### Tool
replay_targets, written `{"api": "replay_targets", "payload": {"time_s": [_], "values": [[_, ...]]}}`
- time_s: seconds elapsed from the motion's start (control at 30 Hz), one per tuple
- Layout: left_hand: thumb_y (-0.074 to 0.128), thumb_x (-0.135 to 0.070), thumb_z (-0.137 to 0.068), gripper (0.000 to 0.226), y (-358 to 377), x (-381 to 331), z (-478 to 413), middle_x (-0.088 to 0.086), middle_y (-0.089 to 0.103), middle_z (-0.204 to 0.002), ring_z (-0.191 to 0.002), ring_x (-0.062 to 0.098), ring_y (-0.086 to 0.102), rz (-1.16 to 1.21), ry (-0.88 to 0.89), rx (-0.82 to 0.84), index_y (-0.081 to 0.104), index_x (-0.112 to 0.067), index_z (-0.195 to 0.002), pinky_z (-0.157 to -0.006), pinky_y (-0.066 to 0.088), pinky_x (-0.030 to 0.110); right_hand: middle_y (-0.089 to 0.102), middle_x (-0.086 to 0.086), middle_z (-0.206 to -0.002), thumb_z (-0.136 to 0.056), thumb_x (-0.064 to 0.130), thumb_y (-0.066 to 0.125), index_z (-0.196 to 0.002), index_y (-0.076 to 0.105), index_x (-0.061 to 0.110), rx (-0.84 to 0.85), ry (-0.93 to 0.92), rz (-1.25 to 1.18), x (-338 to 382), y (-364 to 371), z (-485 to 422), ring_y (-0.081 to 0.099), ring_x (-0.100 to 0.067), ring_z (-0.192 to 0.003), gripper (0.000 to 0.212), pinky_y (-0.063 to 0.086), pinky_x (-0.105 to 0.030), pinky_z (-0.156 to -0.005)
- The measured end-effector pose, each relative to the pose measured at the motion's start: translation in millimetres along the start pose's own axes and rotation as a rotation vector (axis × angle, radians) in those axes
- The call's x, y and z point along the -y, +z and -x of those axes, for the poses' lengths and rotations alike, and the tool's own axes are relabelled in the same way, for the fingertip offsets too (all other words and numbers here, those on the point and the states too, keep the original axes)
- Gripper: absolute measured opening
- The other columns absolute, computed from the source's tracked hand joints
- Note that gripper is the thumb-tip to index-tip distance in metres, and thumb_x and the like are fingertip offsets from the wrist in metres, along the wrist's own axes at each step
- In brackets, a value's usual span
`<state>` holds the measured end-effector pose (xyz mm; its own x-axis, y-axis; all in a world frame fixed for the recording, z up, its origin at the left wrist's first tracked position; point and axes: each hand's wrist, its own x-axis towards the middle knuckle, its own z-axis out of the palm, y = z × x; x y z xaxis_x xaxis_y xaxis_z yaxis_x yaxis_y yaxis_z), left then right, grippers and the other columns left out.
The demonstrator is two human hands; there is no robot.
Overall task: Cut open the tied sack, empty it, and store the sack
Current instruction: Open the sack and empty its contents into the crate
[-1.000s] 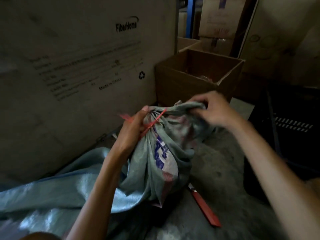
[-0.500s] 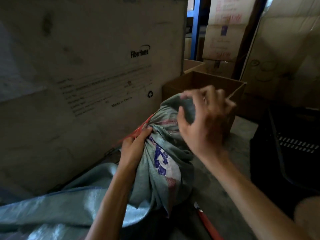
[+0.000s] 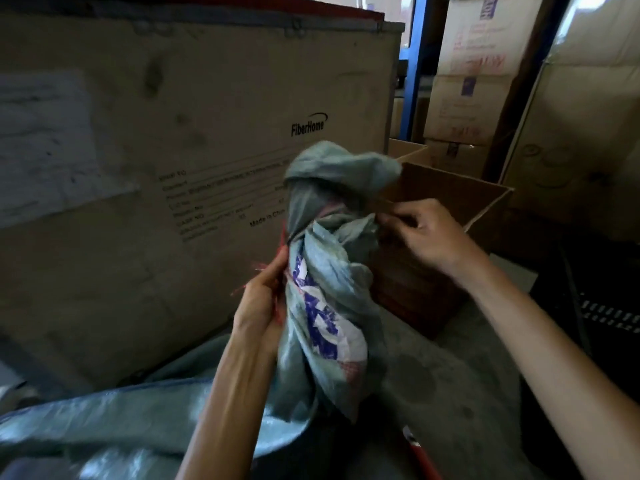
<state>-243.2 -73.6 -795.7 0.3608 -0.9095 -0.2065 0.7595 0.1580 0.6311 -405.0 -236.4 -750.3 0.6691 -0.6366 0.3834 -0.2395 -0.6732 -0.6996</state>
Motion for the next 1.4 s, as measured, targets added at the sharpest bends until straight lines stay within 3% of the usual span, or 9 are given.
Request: {"api": "replay_targets", "payload": {"time_s": [0.13,0.2,0.37,0.5,0.73,0.93,1.03,1.17,1.4], "values": [[0.053,-0.027,-0.1,0.042,1,0,-2,0.012,0.08,-0.082,-0.072,0.023,0.078,-0.012,0.075,0.021,0.083,-0.004,-0.082,-0.064,0.064,0.034,0.065,0.013,-0.093,-0.095,0.025,0.062,-0.113,0.067,0.023,-0.322,0.071,0.084,2,11,8,0.062,0.005,-0.086,0.02,0.038,0.004,-0.066],[0.055,-0.031,-0.098,0.036,4,-2,0,0.015,0.077,-0.095,-0.081,0.026,0.076,-0.058,0.112,0.009,0.077,-0.003,-0.103,-0.072,0.063,0.036,0.064,0.011,-0.089,-0.09,0.043,0.063,-0.107,0.059,0.029,-0.594,0.058,-0.043,12,22,27,0.062,0.003,-0.081,0.022,0.041,-0.002,-0.066],[0.079,-0.043,-0.082,0.056,14,-3,1,0.02,0.078,-0.103,-0.095,0.034,0.075,-0.331,0.342,-0.052,0.07,0.002,-0.115,-0.088,0.06,0.048,0.068,0.025,-0.081,-0.083,0.054,0.068,-0.092,0.065,0.033,-0.175,-0.026,-0.007,29,51,51,0.062,0.016,-0.08,0.023,0.044,0.001,-0.069],[0.059,-0.039,-0.1,0.038,8,-21,-1,0.004,0.064,-0.056,-0.038,0.016,0.063,-0.304,0.402,-0.348,0.061,-0.013,-0.072,-0.042,0.055,0.03,0.071,0.0,-0.079,-0.086,0.012,0.071,-0.088,0.069,0.018,-0.394,-0.113,0.146,16,37,44,0.066,-0.012,-0.073,0.007,0.041,-0.015,-0.063],[0.061,-0.059,-0.091,0.046,4,-32,9,0.006,0.081,-0.08,-0.072,0.021,0.077,-0.679,0.538,-0.316,0.071,-0.014,-0.086,-0.063,0.063,0.033,0.072,-0.007,-0.095,-0.093,0.019,0.063,-0.102,0.065,0.012,-0.436,-0.026,0.07,-2,5,46,0.069,-0.022,-0.091,0.012,0.055,-0.043,-0.084],[0.068,-0.053,-0.086,0.034,31,0,-8,-0.013,0.065,-0.06,-0.054,-0.005,0.051,-1.07,0.83,-0.391,0.063,-0.02,-0.078,-0.053,0.043,0.017,0.066,0.008,-0.113,-0.096,0.012,0.06,-0.123,0.061,0.019,-0.226,-0.245,0.033,28,38,43,0.059,0.006,-0.104,0.028,0.041,0.0,-0.089],[0.06,-0.038,-0.098,0.032,16,-11,-16,0.009,0.075,-0.08,-0.075,0.016,0.066,-0.766,0.694,-0.553,0.072,-0.01,-0.088,-0.07,0.051,0.032,0.068,0.007,-0.097,-0.095,0.008,0.061,-0.122,0.059,0.014,-0.376,-0.285,0.085,29,40,40,0.062,0.01,-0.083,0.028,0.042,0.003,-0.07],[0.051,-0.034,-0.104,0.047,11,-17,-21,0.025,0.069,-0.126,-0.111,0.038,0.068,0.0,0.165,-0.307,0.062,0.001,-0.132,-0.101,0.051,0.054,0.063,0.009,-0.084,-0.095,0.013,0.063,-0.116,0.057,0.015,-0.65,-0.236,0.165,13,35,34,0.059,0.009,-0.07,0.021,0.043,-0.001,-0.06],[0.046,-0.044,-0.104,0.052,16,-9,-18,0.022,0.072,-0.125,-0.108,0.036,0.072,0.221,0.127,-0.042,0.063,-0.003,-0.131,-0.084,0.06,0.048,0.07,0.016,-0.09,-0.095,0.036,0.06,-0.095,0.068,0.03,-0.458,0.251,-0.238,11,23,23,0.066,-0.004,-0.095,0.01,0.047,-0.012,-0.073]]}}
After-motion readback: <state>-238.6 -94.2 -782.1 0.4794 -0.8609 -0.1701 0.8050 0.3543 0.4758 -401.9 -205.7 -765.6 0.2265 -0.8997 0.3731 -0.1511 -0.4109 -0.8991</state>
